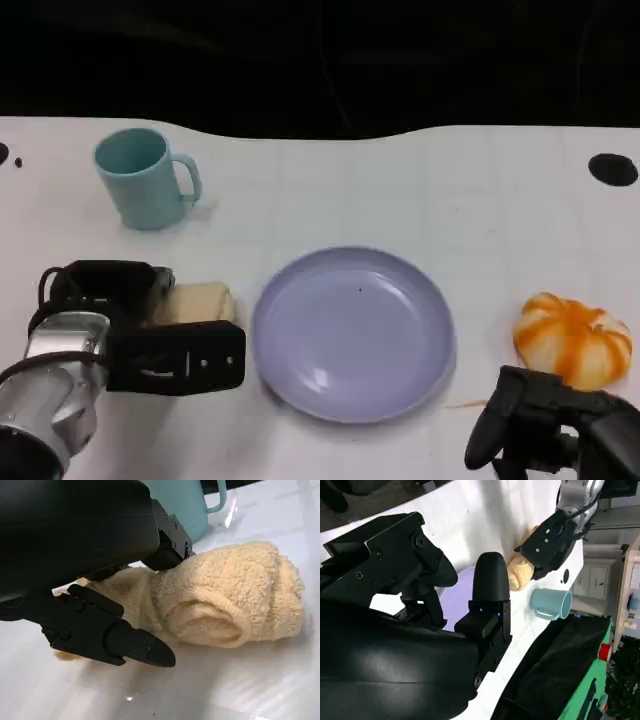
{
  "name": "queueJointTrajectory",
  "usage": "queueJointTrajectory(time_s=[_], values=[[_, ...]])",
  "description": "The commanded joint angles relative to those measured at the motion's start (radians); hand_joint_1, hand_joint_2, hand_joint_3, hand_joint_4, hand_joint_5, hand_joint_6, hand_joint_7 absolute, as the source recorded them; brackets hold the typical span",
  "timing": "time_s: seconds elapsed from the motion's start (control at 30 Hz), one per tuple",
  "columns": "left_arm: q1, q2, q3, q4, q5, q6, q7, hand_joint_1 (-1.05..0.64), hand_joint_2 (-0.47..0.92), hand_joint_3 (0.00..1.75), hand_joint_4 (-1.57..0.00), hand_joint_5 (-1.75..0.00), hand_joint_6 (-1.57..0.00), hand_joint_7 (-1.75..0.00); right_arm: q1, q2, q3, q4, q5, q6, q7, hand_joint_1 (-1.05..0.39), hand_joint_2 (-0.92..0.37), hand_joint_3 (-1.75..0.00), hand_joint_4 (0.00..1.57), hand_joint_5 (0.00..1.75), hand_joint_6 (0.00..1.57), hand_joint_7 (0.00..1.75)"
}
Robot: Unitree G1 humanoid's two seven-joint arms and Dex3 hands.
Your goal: Grasp the towel on the left side of the plate with the left hand and place it into the plate.
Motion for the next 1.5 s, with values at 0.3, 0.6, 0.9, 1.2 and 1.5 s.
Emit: queueJointTrajectory(time_s=[0.3,0.6,0.9,1.2,1.5], values=[[0.066,0.031,0.042,0.072,-0.059,-0.189,0.448,-0.21,0.92,0.17,-0.87,-1.75,-0.57,-1.71,-0.01,-0.001,0.01,-0.014,-0.003,0.015,-0.009,0.0,-0.55,-1.17,0.74,1.75,0.59,1.51],[0.151,0.1,0.125,-0.163,-0.117,-0.192,0.379,-0.18,0.9,0.24,-0.87,-1.75,-0.58,-1.75,-0.017,0.006,0.014,-0.006,0.013,0.028,-0.011,0.01,-0.56,-1.17,0.73,1.75,0.61,1.5],[0.178,0.09,0.175,-0.38,-0.138,-0.192,0.296,-0.17,0.62,0.68,-0.89,-1.75,-0.59,-1.75,-0.026,0.012,0.024,-0.002,0.009,0.053,-0.016,0.0,-0.56,-1.17,0.74,1.75,0.6,1.51],[0.142,-0.005,0.148,-0.5,-0.149,-0.207,0.244,-0.21,0.47,1.07,-0.9,-1.75,-0.65,-1.75,-0.031,0.016,0.023,0.007,0.008,0.044,-0.014,-0.01,-0.56,-1.15,0.74,1.75,0.59,1.51],[0.102,-0.118,0.071,-0.568,-0.099,-0.13,0.113,-0.22,0.44,1.08,-0.9,-1.75,-0.66,-1.75,-0.022,0.014,0.023,0.0,0.007,0.035,-0.01,-0.02,-0.56,-1.16,0.75,1.75,0.61,1.49]])
